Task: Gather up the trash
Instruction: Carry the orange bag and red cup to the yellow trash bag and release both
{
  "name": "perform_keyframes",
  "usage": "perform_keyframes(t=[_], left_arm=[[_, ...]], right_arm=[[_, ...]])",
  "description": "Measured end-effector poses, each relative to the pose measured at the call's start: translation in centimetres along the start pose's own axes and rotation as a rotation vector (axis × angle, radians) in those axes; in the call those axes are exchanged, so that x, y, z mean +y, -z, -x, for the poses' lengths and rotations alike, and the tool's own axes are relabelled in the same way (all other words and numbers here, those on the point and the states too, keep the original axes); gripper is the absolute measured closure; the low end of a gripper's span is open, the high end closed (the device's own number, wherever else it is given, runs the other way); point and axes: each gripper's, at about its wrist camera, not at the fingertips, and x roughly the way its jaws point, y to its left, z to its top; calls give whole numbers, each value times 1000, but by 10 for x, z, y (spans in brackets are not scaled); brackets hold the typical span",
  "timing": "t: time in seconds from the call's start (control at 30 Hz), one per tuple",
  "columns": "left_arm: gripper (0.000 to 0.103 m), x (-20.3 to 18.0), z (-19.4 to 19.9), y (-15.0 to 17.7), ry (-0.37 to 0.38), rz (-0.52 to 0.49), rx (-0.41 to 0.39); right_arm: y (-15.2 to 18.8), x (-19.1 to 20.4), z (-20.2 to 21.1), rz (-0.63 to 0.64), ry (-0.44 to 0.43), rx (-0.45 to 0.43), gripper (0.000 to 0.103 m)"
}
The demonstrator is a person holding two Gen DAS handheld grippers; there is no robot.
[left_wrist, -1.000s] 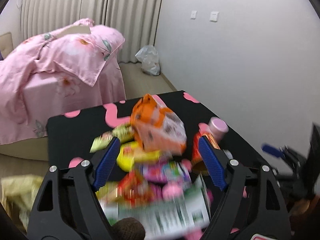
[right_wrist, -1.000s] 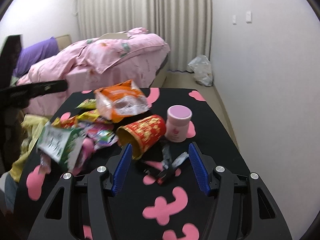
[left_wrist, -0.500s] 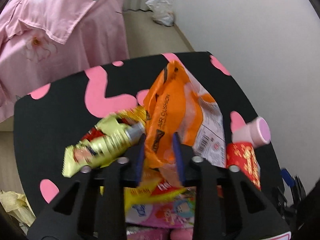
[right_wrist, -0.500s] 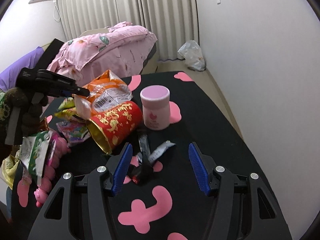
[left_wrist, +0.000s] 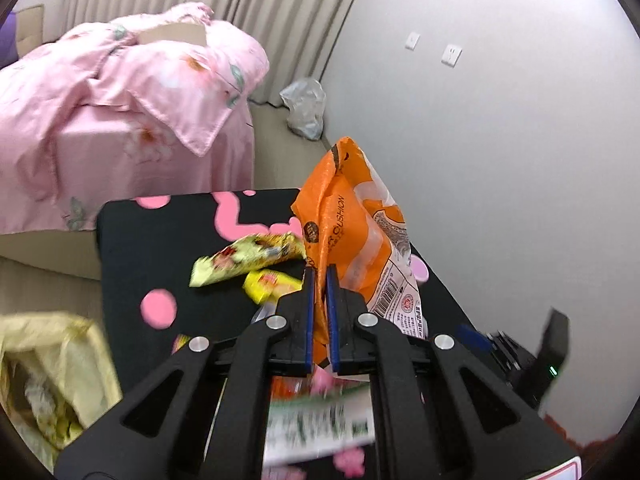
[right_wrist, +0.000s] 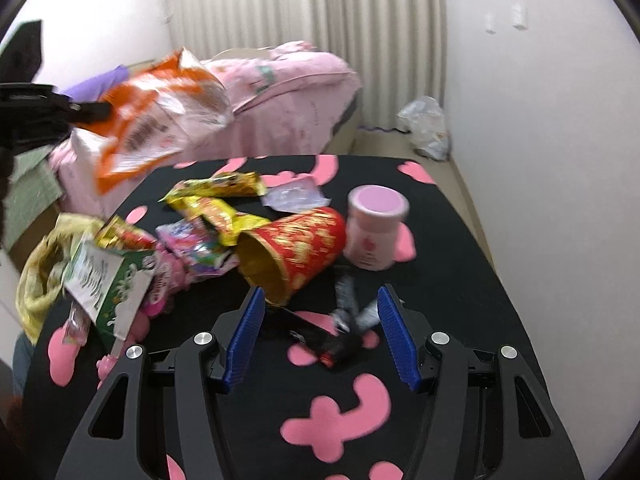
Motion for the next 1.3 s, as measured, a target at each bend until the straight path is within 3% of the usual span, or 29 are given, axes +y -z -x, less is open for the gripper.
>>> perform_keyframes(t=[0.1, 0.2, 0.3, 0.4, 0.7, 0.9, 1.13, 1.3], left_arm=[[98, 3, 26, 26, -10, 14, -13], [98, 12, 44, 53, -12, 30, -15], [98, 22, 52, 77, -22, 44, -1], [98, 33, 51, 94, -41, 73, 12], [98, 48, 61, 117, -49, 114, -32], [98, 57, 91, 120, -85, 129, -105], [98, 101, 142, 132, -246, 226, -192], [98, 146, 175, 142, -470, 309, -256]], right_arm=[[-6, 14, -17, 68, 11, 6, 47], [-12, 22, -41, 124, 64, 34, 59], [-19, 20, -55, 131, 59, 45, 82], [-29, 13, -50, 73, -7, 36, 94], [-48, 17, 17, 44, -71, -47, 97], [-58, 35, 53, 70, -104, -107, 97], [-73, 75, 76, 135, -172, -161, 97], [-80, 108, 80, 183, -222, -173, 97]])
